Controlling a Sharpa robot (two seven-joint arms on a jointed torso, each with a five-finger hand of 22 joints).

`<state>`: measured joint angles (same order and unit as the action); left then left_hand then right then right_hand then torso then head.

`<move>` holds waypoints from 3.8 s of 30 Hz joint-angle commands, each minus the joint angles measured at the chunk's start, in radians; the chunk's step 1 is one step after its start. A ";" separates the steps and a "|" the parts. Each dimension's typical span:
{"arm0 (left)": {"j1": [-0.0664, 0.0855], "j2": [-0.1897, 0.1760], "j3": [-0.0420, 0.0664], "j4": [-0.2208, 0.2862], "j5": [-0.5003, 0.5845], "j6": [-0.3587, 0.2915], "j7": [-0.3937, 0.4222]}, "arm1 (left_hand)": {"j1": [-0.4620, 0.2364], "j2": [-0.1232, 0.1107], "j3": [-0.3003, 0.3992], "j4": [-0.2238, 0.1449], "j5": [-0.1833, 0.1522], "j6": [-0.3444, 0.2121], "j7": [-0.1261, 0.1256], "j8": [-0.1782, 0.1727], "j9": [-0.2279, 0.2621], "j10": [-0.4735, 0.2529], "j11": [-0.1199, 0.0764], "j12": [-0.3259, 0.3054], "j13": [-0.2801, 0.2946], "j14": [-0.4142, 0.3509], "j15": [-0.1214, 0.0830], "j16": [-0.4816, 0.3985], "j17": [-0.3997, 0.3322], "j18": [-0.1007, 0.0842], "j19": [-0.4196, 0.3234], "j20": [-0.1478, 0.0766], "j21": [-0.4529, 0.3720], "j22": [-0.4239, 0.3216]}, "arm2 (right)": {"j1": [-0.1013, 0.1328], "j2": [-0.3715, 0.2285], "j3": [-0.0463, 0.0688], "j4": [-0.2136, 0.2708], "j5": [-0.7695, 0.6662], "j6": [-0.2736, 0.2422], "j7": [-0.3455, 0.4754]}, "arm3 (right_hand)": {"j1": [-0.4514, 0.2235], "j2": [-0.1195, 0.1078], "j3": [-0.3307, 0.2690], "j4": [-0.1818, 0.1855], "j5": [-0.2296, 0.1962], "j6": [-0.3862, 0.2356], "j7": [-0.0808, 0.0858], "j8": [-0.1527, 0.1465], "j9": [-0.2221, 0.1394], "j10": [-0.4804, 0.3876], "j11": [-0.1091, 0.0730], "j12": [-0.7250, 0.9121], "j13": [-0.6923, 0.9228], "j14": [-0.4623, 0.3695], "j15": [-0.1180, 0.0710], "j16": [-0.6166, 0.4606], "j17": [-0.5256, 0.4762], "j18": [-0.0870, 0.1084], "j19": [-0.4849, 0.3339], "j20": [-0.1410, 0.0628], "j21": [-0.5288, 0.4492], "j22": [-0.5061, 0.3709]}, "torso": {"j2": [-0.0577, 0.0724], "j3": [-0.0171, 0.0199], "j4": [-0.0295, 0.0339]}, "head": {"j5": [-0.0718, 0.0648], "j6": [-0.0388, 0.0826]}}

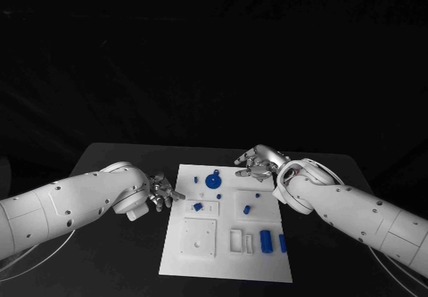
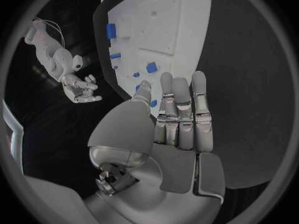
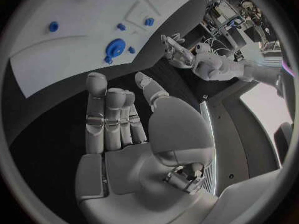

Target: Assemble the parts on the task board

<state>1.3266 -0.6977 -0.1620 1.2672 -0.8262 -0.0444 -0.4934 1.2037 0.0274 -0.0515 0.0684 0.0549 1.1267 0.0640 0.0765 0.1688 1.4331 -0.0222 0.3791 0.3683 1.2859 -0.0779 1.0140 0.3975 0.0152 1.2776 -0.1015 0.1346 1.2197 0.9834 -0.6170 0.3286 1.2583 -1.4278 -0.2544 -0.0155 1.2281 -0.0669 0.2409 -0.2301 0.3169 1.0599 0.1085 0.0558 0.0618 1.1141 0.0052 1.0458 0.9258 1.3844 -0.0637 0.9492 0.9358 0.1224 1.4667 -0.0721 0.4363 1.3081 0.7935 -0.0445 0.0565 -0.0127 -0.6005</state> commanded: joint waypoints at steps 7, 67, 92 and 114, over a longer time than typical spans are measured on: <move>0.001 -0.020 0.003 0.024 0.127 -0.117 0.094 | 0.036 0.022 0.004 -0.047 0.060 -0.006 0.006 0.003 -0.002 -0.015 0.005 -0.075 -0.052 -0.004 0.011 -0.091 -0.032 -0.007 0.004 0.016 -0.066 -0.073 | -0.001 0.081 -0.032 0.016 -0.298 0.152 -0.001 | -0.014 0.008 0.025 -0.012 0.003 0.034 -0.009 0.006 0.002 0.058 -0.007 0.049 0.098 0.032 -0.005 0.053 0.077 -0.029 0.050 -0.018 0.151 0.068 | 0.001 -0.0117 0.0128 | 0.019 0.000; 0.044 -0.061 0.005 0.099 0.201 -0.197 0.134 | 0.054 0.037 0.002 -0.096 0.159 -0.008 0.009 0.000 -0.026 -0.002 0.005 -0.112 -0.083 0.006 0.012 -0.131 -0.016 -0.009 0.009 0.015 -0.061 -0.136 | 0.000 0.246 -0.143 -0.120 -0.541 0.104 -0.088 | 0.000 -0.017 0.064 -0.021 -0.027 -0.015 0.003 0.006 0.000 0.083 -0.001 0.048 0.148 0.054 0.003 0.073 0.144 -0.022 0.047 -0.009 0.241 0.077 | 0.032 -0.0625 0.0514 | 0.021 0.004; 0.046 -0.060 0.005 0.103 0.201 -0.191 0.133 | 0.056 0.038 0.003 -0.100 0.159 -0.008 0.009 0.001 -0.027 -0.002 0.005 -0.112 -0.085 0.007 0.012 -0.133 -0.014 -0.009 0.009 0.015 -0.061 -0.137 | 0.000 0.259 -0.144 -0.134 -0.527 0.129 -0.080 | -0.012 -0.015 0.065 -0.010 -0.025 -0.008 0.001 0.006 0.001 0.084 -0.002 0.049 0.151 0.054 0.001 0.073 0.147 -0.023 0.048 -0.011 0.242 0.077 | 0.033 -0.0659 0.0515 | 0.021 0.001; 0.051 -0.060 0.005 0.105 0.201 -0.187 0.130 | 0.058 0.042 0.005 -0.103 0.162 -0.008 0.009 0.000 -0.028 -0.002 0.006 -0.114 -0.087 0.006 0.012 -0.136 -0.012 -0.009 0.008 0.015 -0.061 -0.139 | 0.000 0.267 -0.158 -0.148 -0.507 0.161 -0.070 | -0.042 0.017 0.106 0.011 -0.027 0.039 -0.014 0.006 0.001 0.081 -0.012 0.051 0.158 0.054 -0.006 0.072 0.150 -0.028 0.048 -0.017 0.242 0.077 | 0.034 -0.0664 0.0496 | 0.024 -0.006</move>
<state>1.3747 -0.7600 -0.1581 1.3694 -0.6312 -0.2396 -0.3683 1.2543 0.0675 -0.0453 -0.0287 0.2135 1.1197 0.0710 0.0764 0.1421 1.4215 -0.0167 0.2709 0.2821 1.2882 -0.0662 0.8821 0.3839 0.0152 1.2810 -0.0841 0.0722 1.0827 0.9884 -0.3497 0.1744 1.1151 -1.9355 -0.1318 -0.0904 1.1923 -0.0498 0.3426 -0.2193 0.2943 1.0934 0.0954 0.0583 0.0615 1.1941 0.0000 1.0954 1.0826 1.4362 -0.0661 1.0182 1.0854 0.1003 1.4666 -0.0854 0.6759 1.3077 0.8281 -0.1106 0.1067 0.0107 -0.6058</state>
